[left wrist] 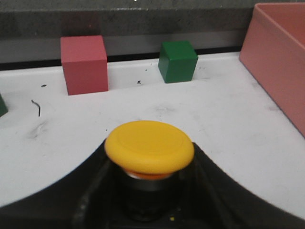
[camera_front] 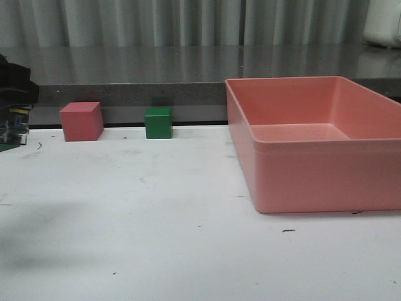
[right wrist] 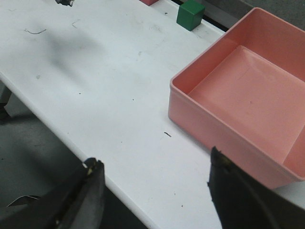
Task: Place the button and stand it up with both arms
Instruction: 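Lift the button with the left gripper and rotate it cap-up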
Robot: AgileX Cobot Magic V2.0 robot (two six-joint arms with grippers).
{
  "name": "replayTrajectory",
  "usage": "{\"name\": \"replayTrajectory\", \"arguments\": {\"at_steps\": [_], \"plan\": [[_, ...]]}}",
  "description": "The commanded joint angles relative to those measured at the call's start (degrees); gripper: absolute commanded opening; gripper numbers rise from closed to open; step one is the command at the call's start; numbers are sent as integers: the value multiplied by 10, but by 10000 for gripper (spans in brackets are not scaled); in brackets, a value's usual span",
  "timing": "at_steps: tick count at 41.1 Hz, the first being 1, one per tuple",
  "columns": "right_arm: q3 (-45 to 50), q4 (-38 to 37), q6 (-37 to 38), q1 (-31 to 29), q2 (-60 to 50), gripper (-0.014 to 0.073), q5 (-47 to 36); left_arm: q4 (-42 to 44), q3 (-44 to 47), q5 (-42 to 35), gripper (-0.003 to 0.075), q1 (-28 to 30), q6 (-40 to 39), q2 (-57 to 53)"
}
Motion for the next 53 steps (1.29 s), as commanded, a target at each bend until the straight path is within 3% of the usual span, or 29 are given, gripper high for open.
{"name": "replayTrajectory", "arguments": {"at_steps": [1, 16, 24, 53], "plan": [[-13, -4, -5, -4, 3, 489, -38, 3, 14, -162, 178, 1, 10, 13], [-13, -4, -5, -4, 3, 489, -38, 1, 34, -463, 178, 1, 45, 194], [-13, -4, -5, -4, 3, 489, -38, -27, 34, -550, 178, 1, 45, 270], [-13, -4, -5, -4, 3, 489, -38, -32, -7, -548, 179, 29, 44, 341]]}}
